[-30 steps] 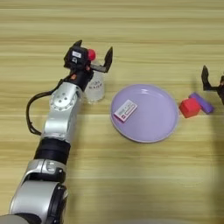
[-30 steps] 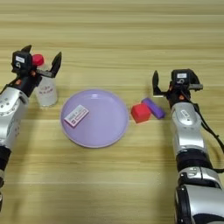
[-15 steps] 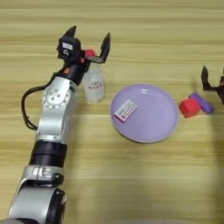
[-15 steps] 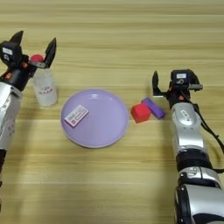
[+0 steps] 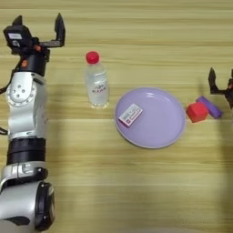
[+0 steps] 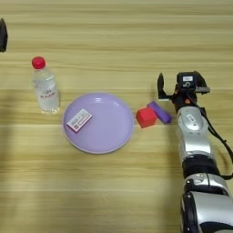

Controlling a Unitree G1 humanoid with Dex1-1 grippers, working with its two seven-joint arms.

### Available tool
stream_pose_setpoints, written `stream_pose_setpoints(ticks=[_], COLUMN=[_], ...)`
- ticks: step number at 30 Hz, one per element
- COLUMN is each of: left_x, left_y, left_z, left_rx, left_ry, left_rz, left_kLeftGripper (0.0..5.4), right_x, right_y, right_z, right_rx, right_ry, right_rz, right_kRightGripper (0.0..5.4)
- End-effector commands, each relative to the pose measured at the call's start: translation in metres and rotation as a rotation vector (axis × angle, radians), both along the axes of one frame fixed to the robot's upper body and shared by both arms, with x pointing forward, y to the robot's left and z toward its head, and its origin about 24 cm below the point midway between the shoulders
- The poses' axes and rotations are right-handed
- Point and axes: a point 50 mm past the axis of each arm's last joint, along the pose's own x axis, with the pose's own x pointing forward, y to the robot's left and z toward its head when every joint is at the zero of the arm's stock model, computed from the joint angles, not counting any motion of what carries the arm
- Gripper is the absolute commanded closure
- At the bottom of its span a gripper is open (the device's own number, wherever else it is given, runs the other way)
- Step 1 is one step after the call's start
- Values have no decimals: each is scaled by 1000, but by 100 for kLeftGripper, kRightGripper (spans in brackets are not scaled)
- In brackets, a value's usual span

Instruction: Move the objects on the table

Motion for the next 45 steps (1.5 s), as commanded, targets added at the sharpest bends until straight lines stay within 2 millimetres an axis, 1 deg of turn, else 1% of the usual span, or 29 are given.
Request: stream_pose_setpoints(ticks=[1,5,11,14,21,25,31,37,45], left_x=[9,14,20,21,20,20,20,20,20], left_y=[7,12,18,17,4,3,3,3,2], left_z=[-16,-30,-59,-73,-92,-95,-97,-97,-96], left_rx=[12,21,27,26,62,67,68,68,68], left_ry=[87,152,279,336,407,418,422,420,416], left_rz=[62,93,124,117,87,91,98,101,101], left_kLeftGripper=[1,1,1,1,1,1,1,1,1], right_x=[0,-3,-14,-22,-39,-50,-62,-71,-73], right_y=[6,11,15,21,31,37,44,41,40], right_z=[6,11,19,20,13,8,-9,-19,-27], right_rx=[11,11,-4,-21,-21,-13,-15,-47,-61], right_ry=[-31,-53,-91,-95,-40,4,91,149,191], right_rz=[17,39,61,92,163,205,247,259,260], right_kRightGripper=[0,0,0,0,0,0,0,0,0])
